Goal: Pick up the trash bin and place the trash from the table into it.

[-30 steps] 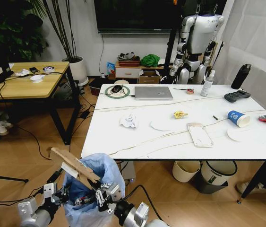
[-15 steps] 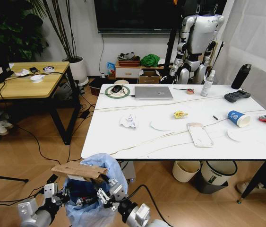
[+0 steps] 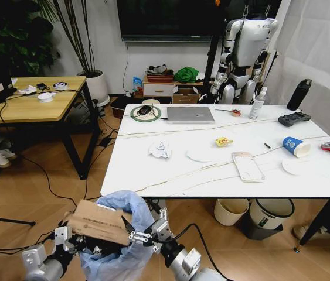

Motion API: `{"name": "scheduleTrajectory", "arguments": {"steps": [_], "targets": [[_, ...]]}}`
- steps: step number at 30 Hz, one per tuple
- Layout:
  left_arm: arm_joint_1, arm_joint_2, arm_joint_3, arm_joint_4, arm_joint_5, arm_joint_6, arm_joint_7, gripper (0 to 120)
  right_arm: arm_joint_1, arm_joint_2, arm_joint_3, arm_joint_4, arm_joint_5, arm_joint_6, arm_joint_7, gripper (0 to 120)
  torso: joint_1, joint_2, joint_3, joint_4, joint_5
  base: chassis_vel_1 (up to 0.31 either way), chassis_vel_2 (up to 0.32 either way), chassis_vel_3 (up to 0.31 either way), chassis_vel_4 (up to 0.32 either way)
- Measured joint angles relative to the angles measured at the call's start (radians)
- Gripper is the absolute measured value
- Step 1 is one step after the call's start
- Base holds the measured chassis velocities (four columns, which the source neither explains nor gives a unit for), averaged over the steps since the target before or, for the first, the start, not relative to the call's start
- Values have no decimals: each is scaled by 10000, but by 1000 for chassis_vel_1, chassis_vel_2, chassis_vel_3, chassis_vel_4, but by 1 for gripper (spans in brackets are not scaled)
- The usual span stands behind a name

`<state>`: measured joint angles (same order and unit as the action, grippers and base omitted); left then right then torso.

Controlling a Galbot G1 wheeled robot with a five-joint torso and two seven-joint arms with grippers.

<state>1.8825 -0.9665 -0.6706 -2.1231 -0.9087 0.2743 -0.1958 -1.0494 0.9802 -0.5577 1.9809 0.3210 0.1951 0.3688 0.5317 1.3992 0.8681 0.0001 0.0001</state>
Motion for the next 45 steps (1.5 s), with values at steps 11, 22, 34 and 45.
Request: {"name": "scheduleTrajectory", "arguments": {"steps": [11, 22, 34, 45], "targets": [[319, -106, 27, -199, 116, -3, 134, 0, 106, 668, 1739, -280, 407, -857, 461, 100, 0, 0, 0, -1, 0, 0, 0, 0, 0], [374, -428, 32, -188, 361, -49, 158, 0, 2812, 2738, 3525, -2414, 2879, -5396, 1574, 100, 0, 0, 1, 1, -2, 0, 0, 0, 0], [472, -688, 5, -231, 643, -132, 230, 0, 4837, 3738, 3372, -5590, 3461, -6091, 1106, 100, 1, -1, 1, 2, 0, 0, 0, 0, 0], [406, -727, 6, -203, 670, -147, 254, 0, 5291, 4349, 3536, -7541, 3467, -6032, 659, 67, 0, -1, 0, 2, -1, 0, 0, 0, 0]]}}
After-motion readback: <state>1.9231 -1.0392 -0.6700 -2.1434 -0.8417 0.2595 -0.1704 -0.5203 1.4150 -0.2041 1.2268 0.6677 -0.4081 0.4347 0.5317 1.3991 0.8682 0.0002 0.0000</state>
